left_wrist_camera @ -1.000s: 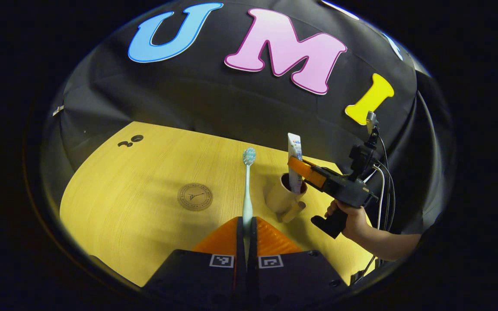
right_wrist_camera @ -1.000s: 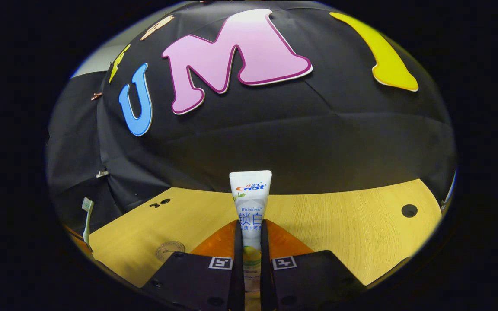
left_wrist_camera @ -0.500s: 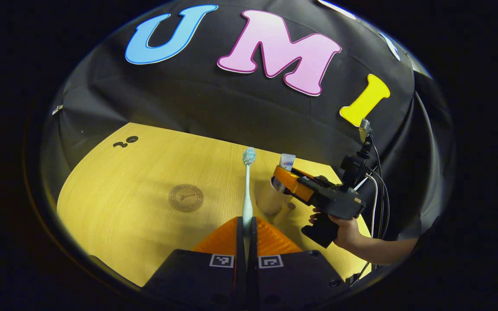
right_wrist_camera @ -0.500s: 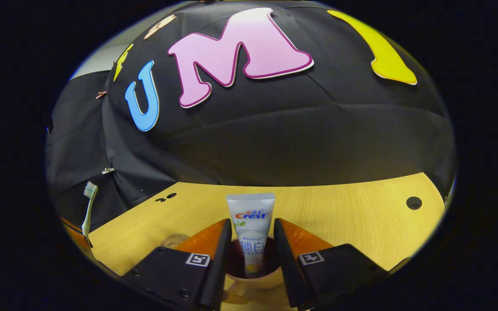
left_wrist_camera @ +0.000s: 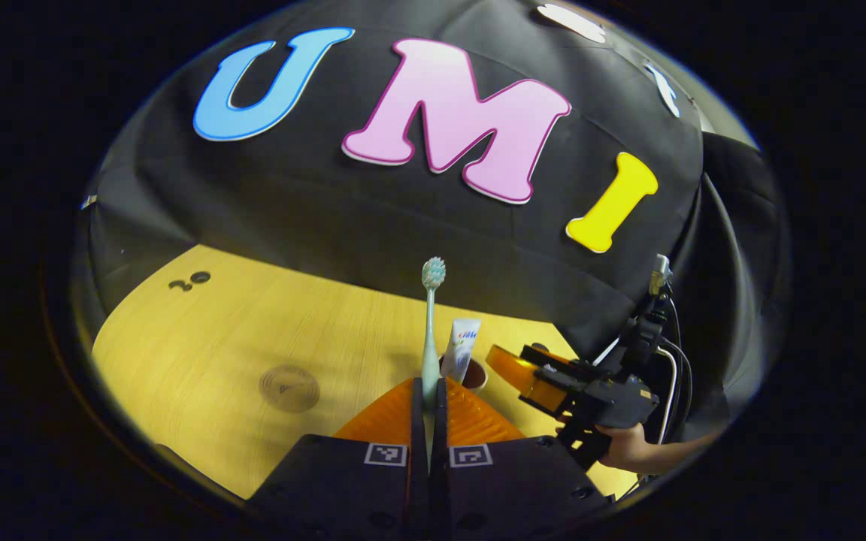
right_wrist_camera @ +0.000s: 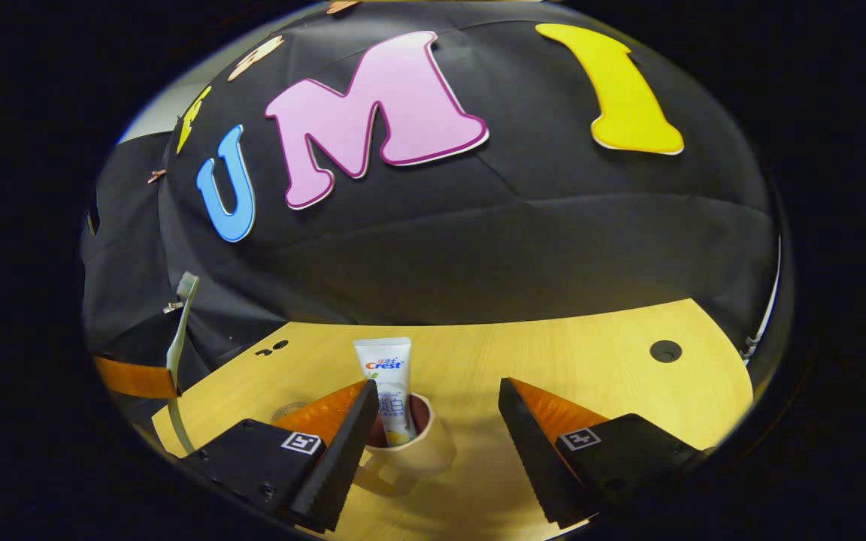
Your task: Put the toothbrush and toothpaste on the desktop into the cup, then pick up the cup and place it on the coaster on the desktop.
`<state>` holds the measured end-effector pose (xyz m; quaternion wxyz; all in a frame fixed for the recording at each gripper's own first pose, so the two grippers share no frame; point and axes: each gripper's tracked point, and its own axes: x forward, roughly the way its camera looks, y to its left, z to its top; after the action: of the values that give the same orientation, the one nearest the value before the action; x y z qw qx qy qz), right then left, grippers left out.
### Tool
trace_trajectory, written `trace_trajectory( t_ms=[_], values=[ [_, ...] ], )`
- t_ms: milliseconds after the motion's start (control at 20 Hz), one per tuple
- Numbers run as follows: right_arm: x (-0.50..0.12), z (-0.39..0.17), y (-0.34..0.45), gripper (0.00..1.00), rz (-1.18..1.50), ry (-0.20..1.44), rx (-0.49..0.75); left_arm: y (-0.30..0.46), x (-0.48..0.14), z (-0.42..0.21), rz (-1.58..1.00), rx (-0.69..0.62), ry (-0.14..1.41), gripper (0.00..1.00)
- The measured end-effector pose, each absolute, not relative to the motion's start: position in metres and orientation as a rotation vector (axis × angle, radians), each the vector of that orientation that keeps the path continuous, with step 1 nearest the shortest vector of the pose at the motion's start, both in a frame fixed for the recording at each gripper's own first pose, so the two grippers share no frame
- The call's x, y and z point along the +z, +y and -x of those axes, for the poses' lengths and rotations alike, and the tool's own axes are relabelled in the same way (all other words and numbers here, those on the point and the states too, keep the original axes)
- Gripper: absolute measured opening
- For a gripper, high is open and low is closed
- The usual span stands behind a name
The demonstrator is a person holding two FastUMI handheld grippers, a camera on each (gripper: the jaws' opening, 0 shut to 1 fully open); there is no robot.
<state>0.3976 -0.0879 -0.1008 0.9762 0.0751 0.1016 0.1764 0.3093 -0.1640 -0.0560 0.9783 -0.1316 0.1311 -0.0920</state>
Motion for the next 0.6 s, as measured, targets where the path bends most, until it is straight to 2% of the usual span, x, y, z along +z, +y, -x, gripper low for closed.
trace_trajectory(
  t_ms=[350, 400, 450, 600],
  values=[
    [-0.1, -0.378, -0.131, 0.98, -0.178, 0.233, 0.262, -0.203, -0.024, -0.368, 0.275, -0.31, 0.091, 0.06],
    [-0.102, -0.375, -0.136, 0.98, -0.172, 0.236, 0.245, -0.207, -0.025, -0.377, 0.274, -0.321, 0.076, 0.11],
    [-0.104, -0.373, -0.142, 0.98, -0.169, 0.241, 0.23, -0.212, -0.026, -0.385, 0.277, -0.334, 0.063, 0.06],
    [-0.108, -0.366, -0.153, 0.98, -0.179, 0.262, 0.201, -0.225, -0.027, -0.409, 0.293, -0.372, 0.015, 0.06]
  ],
)
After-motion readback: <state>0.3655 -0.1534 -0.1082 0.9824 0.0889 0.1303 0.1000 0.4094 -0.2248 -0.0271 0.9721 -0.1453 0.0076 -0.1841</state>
